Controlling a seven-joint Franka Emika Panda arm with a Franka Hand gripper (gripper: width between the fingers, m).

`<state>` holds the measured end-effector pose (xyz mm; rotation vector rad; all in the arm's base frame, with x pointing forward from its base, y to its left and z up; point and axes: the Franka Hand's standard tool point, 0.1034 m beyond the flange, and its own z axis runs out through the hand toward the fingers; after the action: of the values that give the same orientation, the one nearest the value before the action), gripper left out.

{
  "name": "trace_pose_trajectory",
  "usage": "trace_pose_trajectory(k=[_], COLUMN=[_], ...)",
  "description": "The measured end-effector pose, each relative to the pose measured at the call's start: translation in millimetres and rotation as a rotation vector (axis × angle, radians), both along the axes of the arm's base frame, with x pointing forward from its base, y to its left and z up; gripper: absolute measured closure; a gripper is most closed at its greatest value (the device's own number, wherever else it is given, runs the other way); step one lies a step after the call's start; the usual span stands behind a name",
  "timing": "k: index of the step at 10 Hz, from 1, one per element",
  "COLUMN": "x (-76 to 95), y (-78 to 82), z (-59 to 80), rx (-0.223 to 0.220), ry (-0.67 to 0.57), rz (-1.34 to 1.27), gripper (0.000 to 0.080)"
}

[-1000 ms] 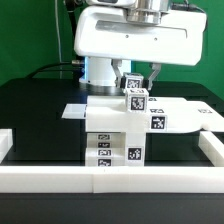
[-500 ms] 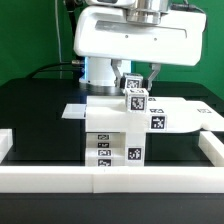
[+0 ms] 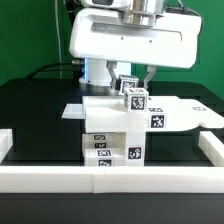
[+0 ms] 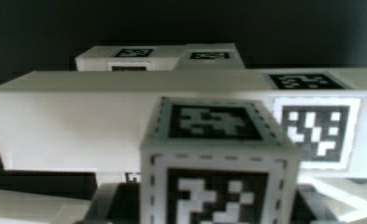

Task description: Assemble chair

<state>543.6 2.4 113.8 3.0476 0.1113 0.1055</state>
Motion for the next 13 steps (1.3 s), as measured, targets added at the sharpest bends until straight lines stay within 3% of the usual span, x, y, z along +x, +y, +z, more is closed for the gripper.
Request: trace_pose_trajectory(k=[13], x=[0.7], y=[-6.6], z=[-1.2], rx=[-0.006], ry=[-0.011], rz=[-0.009], gripper=[0.0519])
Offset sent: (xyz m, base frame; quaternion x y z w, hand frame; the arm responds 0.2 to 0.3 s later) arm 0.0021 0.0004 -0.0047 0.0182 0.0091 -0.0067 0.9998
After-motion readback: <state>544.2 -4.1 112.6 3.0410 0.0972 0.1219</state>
